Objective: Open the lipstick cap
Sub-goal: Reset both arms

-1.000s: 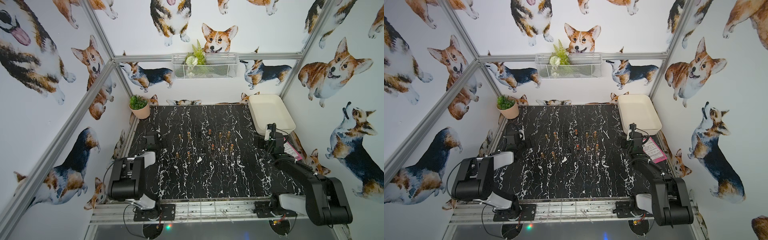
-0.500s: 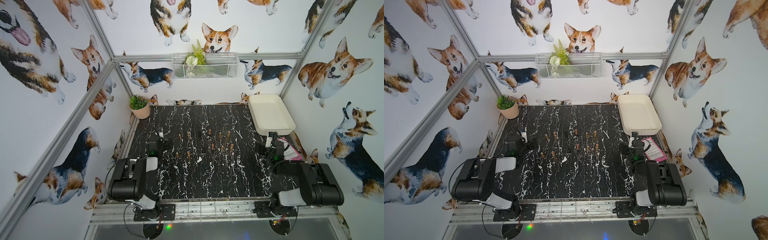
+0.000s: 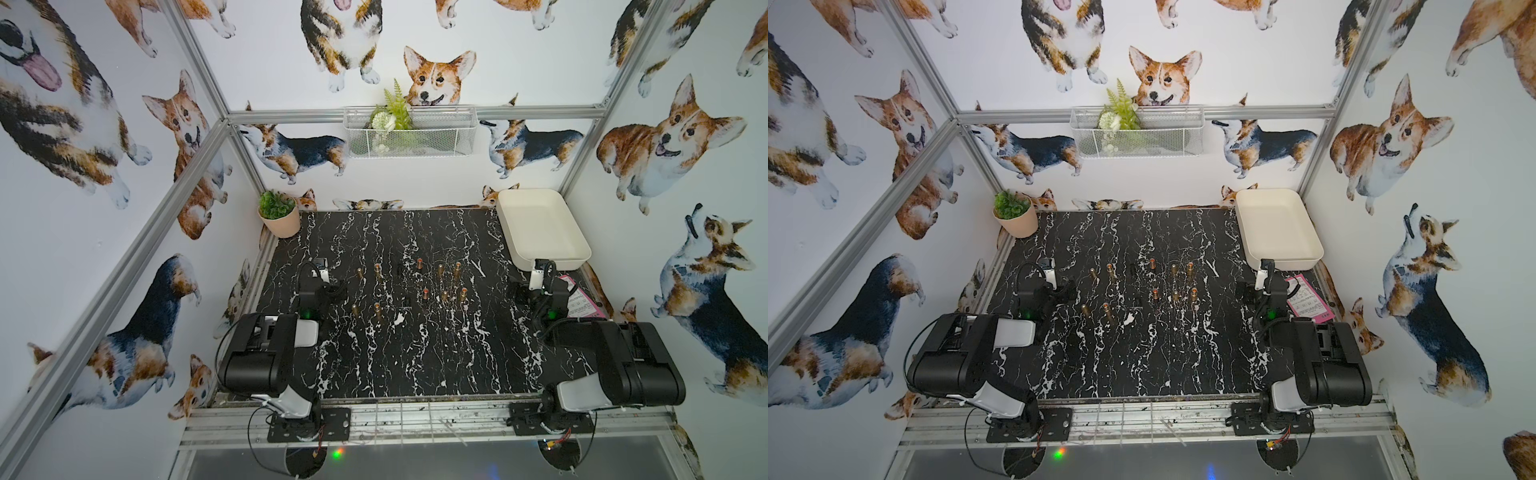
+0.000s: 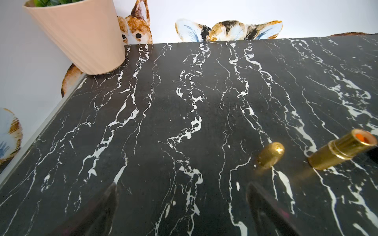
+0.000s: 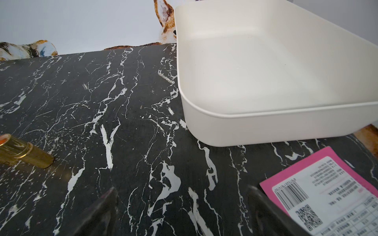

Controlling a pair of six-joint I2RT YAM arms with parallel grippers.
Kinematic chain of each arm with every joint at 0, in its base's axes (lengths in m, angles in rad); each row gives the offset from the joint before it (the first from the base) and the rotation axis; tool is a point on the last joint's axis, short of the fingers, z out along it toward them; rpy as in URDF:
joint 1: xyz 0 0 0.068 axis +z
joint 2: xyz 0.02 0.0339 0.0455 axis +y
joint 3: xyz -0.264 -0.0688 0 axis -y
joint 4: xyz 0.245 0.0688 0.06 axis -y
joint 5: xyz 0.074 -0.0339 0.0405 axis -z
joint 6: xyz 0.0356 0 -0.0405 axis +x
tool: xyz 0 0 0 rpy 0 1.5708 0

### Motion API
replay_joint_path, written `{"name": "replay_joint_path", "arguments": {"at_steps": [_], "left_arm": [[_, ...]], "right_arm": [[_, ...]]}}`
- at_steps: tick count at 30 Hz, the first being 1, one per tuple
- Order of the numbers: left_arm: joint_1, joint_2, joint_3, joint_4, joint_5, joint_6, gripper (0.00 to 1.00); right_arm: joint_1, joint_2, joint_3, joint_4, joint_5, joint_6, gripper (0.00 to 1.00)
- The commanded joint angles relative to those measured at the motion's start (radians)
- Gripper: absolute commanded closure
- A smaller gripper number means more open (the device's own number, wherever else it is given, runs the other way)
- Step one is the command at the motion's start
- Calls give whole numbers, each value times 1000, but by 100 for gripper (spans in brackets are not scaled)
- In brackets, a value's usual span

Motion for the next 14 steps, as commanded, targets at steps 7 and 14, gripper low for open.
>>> {"name": "replay_joint_path", "arguments": {"at_steps": [7,14], "left_arm": [[1,0,8,37,-9,13,0],[1,1,13,30,-4,13,0]], "right_arm": [[0,1,5,42,-2,-13,0],[0,1,5,42,-3,-12,0]]}}
